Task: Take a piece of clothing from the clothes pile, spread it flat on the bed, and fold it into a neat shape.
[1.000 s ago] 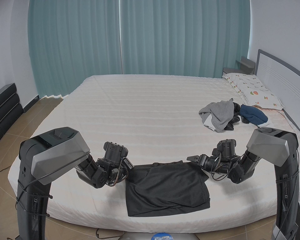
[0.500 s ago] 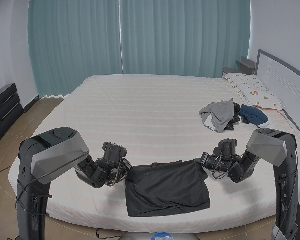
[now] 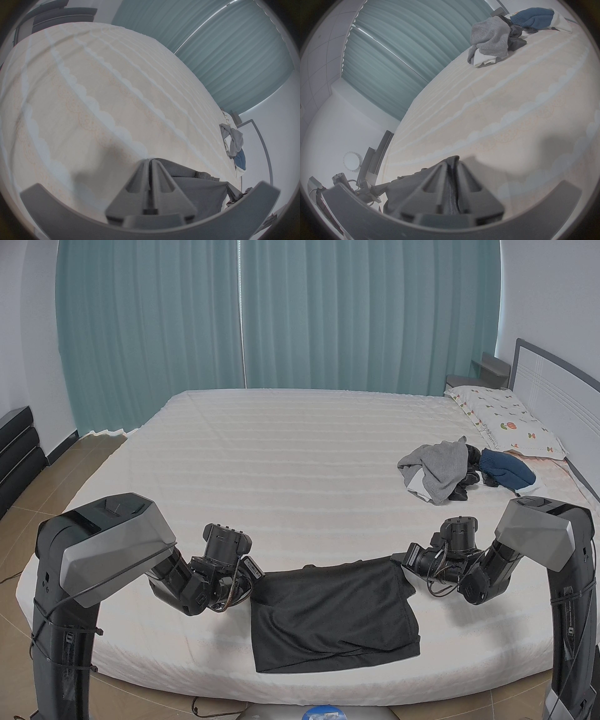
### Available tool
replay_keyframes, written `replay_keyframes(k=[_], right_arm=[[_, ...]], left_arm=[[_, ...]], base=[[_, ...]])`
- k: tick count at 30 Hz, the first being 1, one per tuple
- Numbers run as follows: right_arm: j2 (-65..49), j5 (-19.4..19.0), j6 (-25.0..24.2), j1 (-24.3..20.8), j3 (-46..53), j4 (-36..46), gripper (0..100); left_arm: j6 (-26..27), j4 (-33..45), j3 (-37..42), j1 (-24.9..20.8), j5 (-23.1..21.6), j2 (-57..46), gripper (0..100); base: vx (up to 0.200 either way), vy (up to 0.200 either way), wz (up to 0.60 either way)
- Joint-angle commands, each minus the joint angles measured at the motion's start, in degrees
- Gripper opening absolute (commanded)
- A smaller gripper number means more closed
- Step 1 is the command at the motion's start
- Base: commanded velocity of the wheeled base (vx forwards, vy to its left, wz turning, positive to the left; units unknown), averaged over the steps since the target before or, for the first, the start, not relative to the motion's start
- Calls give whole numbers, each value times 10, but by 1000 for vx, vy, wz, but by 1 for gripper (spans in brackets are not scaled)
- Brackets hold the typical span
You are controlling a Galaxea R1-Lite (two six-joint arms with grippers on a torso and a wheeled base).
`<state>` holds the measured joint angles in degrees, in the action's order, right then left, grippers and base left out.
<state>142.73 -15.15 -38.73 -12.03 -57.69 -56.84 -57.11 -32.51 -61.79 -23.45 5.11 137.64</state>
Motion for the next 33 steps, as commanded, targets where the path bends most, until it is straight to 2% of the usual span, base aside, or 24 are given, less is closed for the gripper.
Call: replay_keyframes(k=[1,9,11,14,16,18,19,33], right_arm=[[-26,-2,4,-2,41,-37,100],[-124,-36,8,4,138,-53,100],[-151,-38,28,11,180,-52,100],[-192,-79,57,10,294,-63,100],[-200,-102,74,8,333,-73,100],[-203,-135,105,8,386,-111,100],[-198,-138,115,8,399,-130,100],[-144,-138,121,-35,396,-150,100]], left_arm=[[-3,0,14,7,-28,-20,100],[-18,0,17,12,-36,-27,100],[-19,0,21,14,-37,-30,100],[-19,-2,26,19,-38,-33,100],[-19,-3,27,20,-38,-33,100],[-19,-4,30,19,-38,-33,100],[-19,-5,30,19,-38,-33,100],[-19,-5,30,19,-38,-32,100]], base=[[0,0,0],[0,0,0],[0,0,0],[0,0,0],[0,0,0],[0,0,0],[0,0,0],[0,0,0]])
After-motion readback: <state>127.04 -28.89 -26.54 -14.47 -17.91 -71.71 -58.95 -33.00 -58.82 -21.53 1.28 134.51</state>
